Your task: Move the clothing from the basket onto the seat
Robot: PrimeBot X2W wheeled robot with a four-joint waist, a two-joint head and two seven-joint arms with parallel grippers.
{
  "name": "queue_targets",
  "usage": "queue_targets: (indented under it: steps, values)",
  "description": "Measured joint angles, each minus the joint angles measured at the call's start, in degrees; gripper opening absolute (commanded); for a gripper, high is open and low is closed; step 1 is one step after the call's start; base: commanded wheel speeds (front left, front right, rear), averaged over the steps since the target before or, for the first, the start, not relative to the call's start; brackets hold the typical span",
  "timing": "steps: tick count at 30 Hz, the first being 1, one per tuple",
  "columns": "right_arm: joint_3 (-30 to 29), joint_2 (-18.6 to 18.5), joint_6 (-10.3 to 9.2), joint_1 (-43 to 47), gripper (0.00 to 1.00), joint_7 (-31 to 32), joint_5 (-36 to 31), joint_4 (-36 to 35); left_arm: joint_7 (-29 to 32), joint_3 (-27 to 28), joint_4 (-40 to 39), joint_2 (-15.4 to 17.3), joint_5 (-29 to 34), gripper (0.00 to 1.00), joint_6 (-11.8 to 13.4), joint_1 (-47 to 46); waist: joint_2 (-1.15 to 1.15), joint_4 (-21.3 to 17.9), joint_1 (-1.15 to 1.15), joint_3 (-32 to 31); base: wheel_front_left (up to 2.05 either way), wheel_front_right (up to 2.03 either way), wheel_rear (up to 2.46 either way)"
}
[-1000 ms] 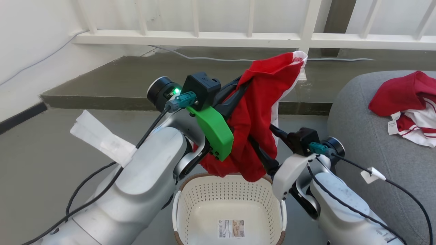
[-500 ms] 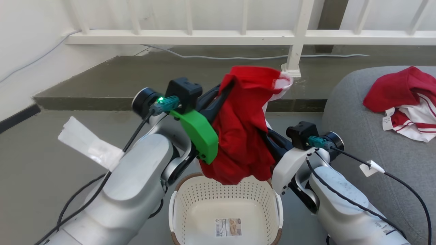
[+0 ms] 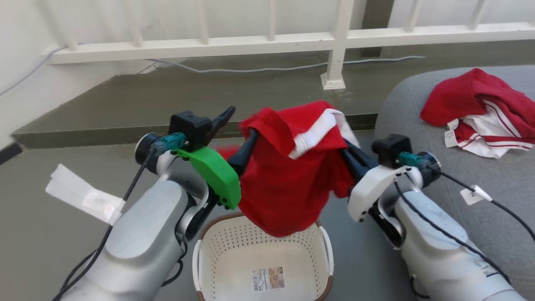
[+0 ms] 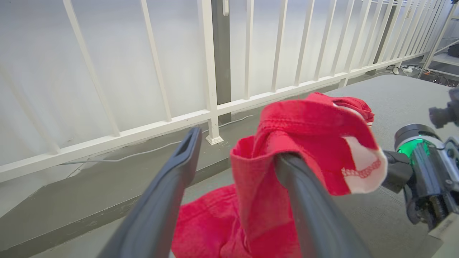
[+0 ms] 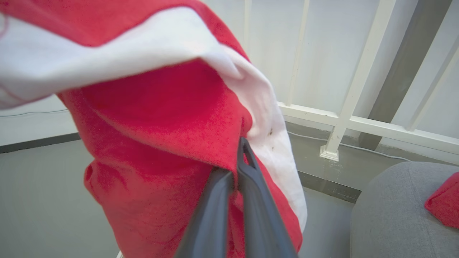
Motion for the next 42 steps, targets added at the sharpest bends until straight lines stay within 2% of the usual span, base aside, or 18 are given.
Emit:
queue_targets:
  steps: [8, 17, 29, 42]
  values:
    - [-2.66, -2.31, -1.09, -0.03, 0.0, -0.07, 0.78, 0.37, -1.37, 0.14, -0.35, 0.36, -0.05, 1.0, 0.18, 1.67, 0.0, -2.54, 0.0, 0.25, 0.0, 0.0, 0.0]
    - [-7.08, -5.26, -3.54, -0.03, 0.0, -0.4, 1.29, -2.37, -2.4, -0.99, -1.89, 0.45, -0.07, 1.0, 0.1, 4.12, 0.0, -6.64, 0.0, 0.42, 0.0, 0.0, 0.0]
    - [-12.13, -9.57, -6.03, 0.04, 0.0, -0.43, 1.27, -9.43, -3.33, -4.55, -4.39, -0.34, 0.03, 1.0, -0.66, 7.04, 0.0, -15.33, 0.0, 0.83, 0.0, 0.0, 0.0]
    - [-14.23, -11.12, -6.5, 2.16, 0.0, -0.43, 1.29, -13.0, -3.81, -5.76, -6.28, -0.82, 0.49, 1.0, -0.67, 8.08, 0.0, -25.57, 0.0, 1.86, 0.0, 0.0, 0.0]
